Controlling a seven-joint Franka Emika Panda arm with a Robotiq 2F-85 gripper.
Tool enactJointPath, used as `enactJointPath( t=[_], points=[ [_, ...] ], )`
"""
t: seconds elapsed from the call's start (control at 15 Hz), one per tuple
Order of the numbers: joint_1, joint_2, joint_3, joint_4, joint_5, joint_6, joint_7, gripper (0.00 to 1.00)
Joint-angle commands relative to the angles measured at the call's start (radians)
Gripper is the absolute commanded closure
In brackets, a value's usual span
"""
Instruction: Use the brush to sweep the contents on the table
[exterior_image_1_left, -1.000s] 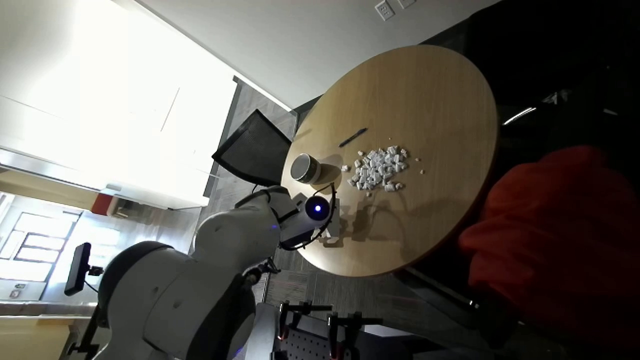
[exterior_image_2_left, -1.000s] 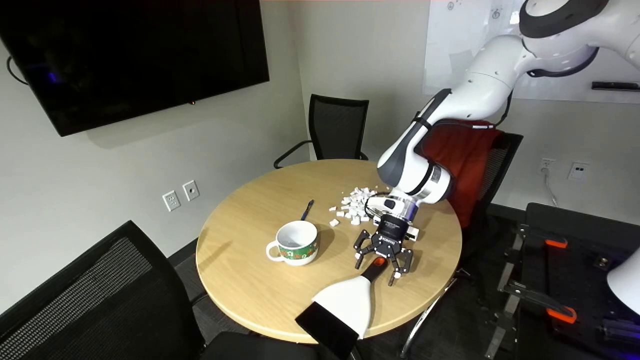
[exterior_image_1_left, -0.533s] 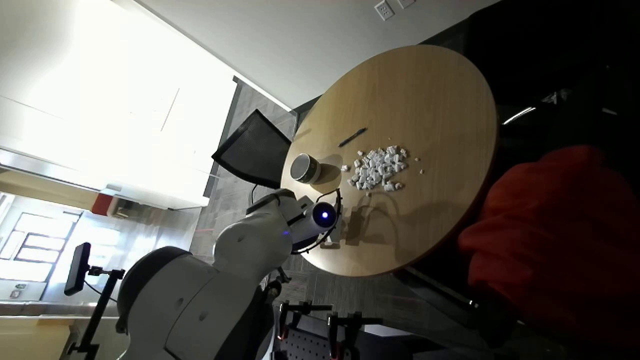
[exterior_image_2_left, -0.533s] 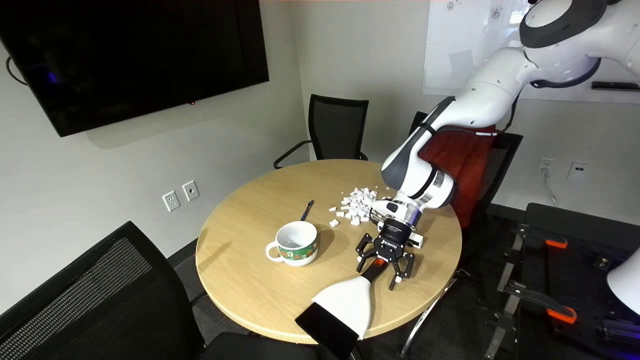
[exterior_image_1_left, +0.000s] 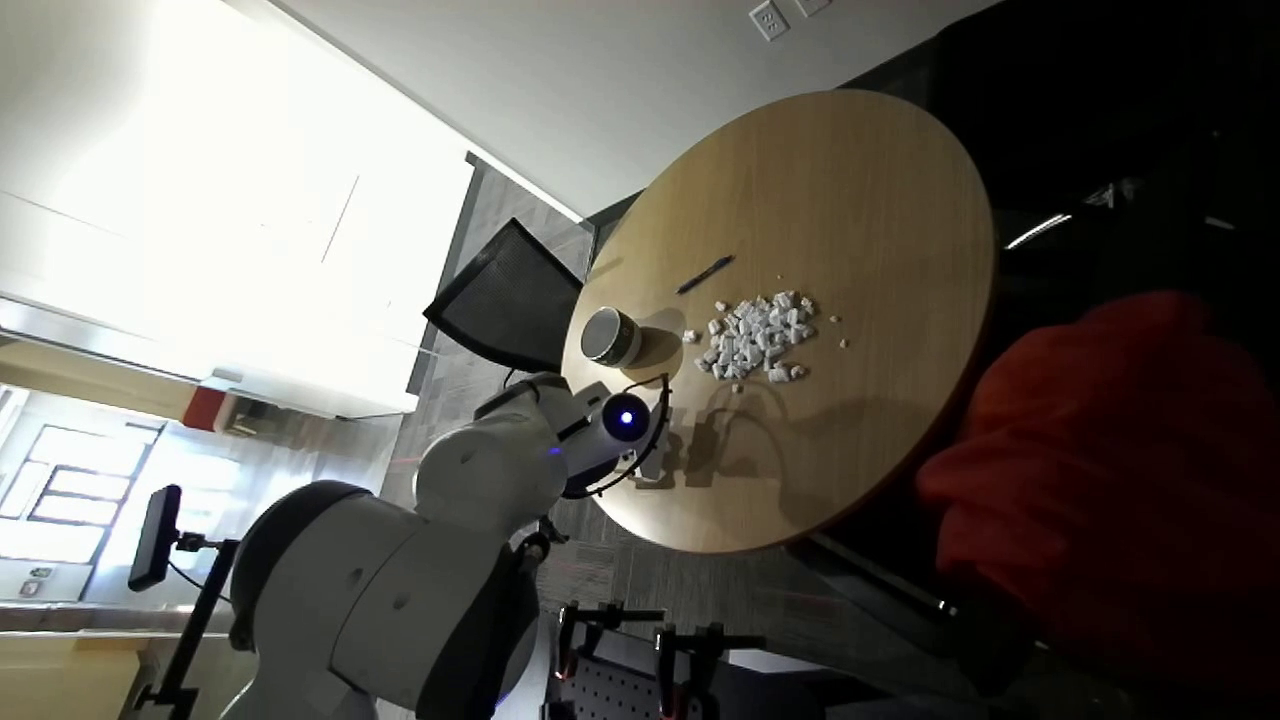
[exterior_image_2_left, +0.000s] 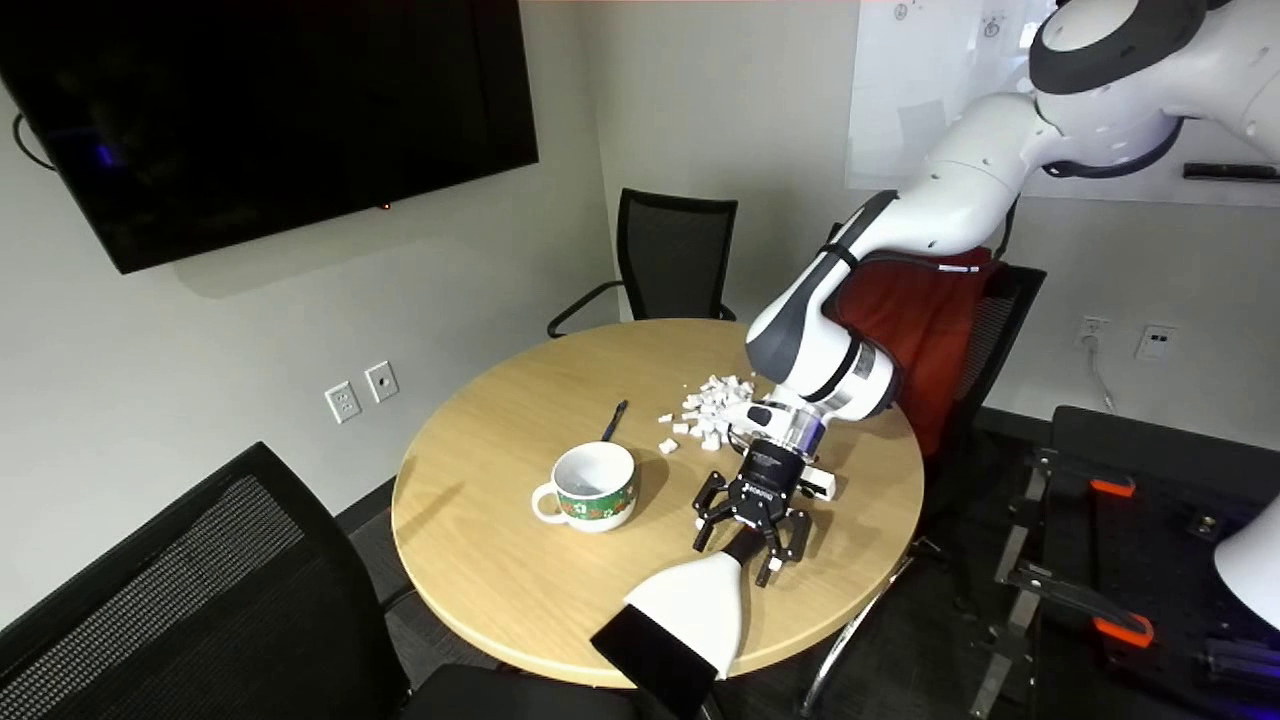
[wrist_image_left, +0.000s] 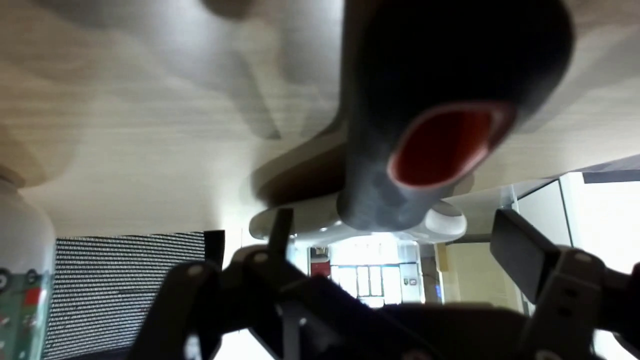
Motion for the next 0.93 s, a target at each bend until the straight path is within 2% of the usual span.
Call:
enactJointPath(
  t=[0.0,0.53,0.87],
  points=[
    [0.046,-0.021,-0.005,0.015,-0.040,0.043,0.127,0.00],
    [0.094,-0.026,-0.043,0.034,-0.190,0.046,0.364,0.00],
    [0.083,-0.028,-0.058,0.022,-0.288,0.050,0.427,0.00]
  ],
)
